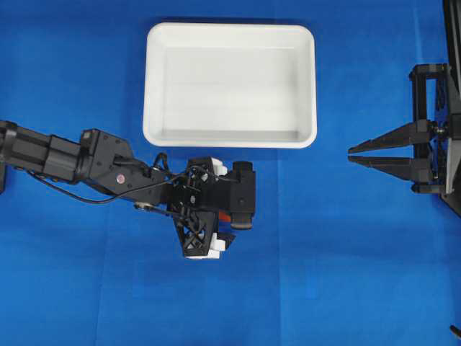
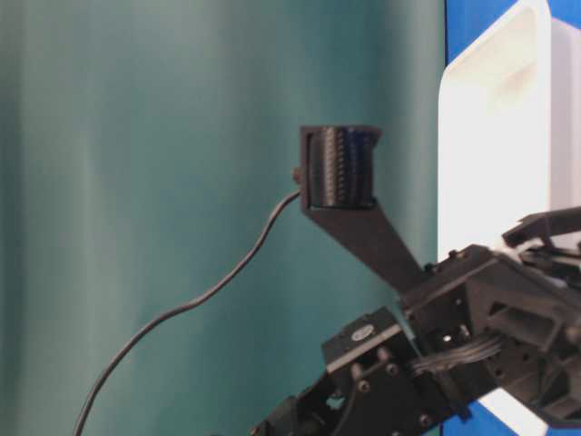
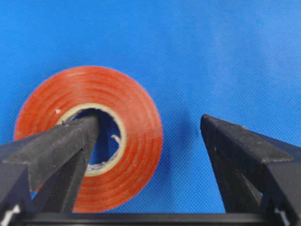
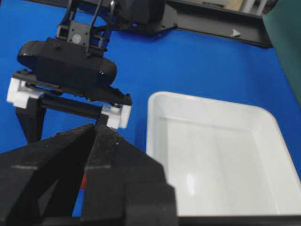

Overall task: Place one roll of tape in the white case with the left arm.
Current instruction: 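Lower the left gripper onto the tape roll and pinch its rim, then lift the tape roll with the left gripper toward the white tray, then lower the tape roll into the white tray with the left gripper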

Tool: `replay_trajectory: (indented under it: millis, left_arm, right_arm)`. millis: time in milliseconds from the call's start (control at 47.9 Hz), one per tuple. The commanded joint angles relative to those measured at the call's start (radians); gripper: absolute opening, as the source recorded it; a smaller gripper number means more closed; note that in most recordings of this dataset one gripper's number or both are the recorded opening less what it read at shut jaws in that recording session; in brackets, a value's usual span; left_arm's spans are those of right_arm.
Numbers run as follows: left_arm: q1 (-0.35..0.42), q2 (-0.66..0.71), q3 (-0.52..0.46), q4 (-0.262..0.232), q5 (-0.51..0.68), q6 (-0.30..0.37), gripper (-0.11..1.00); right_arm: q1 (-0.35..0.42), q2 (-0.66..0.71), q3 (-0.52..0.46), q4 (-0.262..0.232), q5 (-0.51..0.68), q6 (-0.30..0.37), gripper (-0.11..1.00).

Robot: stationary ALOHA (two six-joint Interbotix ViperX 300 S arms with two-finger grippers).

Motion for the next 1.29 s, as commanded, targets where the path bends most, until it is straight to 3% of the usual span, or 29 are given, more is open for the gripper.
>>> replay_trajectory:
  millis: [0,146,292,334,543,898,1023,1274]
  left_arm:
    - [-0.003,-0.014,-0.02,0.003,0.005,-0.005,0.84]
    - [-0.003,-0.015,-0.025,0.003,0.028,-0.031,0.74]
    - [-0.003,-0.018,-0.04,0.005,0.083,-0.037,0.32]
    - [-0.003,-0.02,-0.044,0.005,0.101,-0.037,0.26]
    - [-0.003,-0.051,-0.075,0.014,0.183,-0.035,0.27]
    - [0.008,-0.225,-0.083,0.028,0.288,-0.023,0.27]
    - [0.041,-0.29,-0.071,0.038,0.296,-0.005,0.27]
    - [0.189,-0.296,-0.049,0.038,0.287,0.078,0.27]
  right_arm:
    - [-0.002,0.003,-0.011,0.0,-0.003,0.002,-0.11]
    - [-0.002,0.003,-0.011,0.0,-0.002,0.002,-0.11]
    - [-0.002,0.003,-0.011,0.0,-0.002,0.002,-0.11]
    - [-0.002,0.003,-0.011,0.0,-0.002,0.002,-0.11]
    - [-0.002,0.003,-0.011,0.0,-0.002,0.0,-0.11]
    - [-0.002,0.003,-0.011,0.0,0.021,0.0,-0.11]
    - [-0.002,0.009,-0.011,0.0,0.026,0.0,-0.11]
    - [-0.002,0.025,-0.009,0.0,0.026,0.0,-0.11]
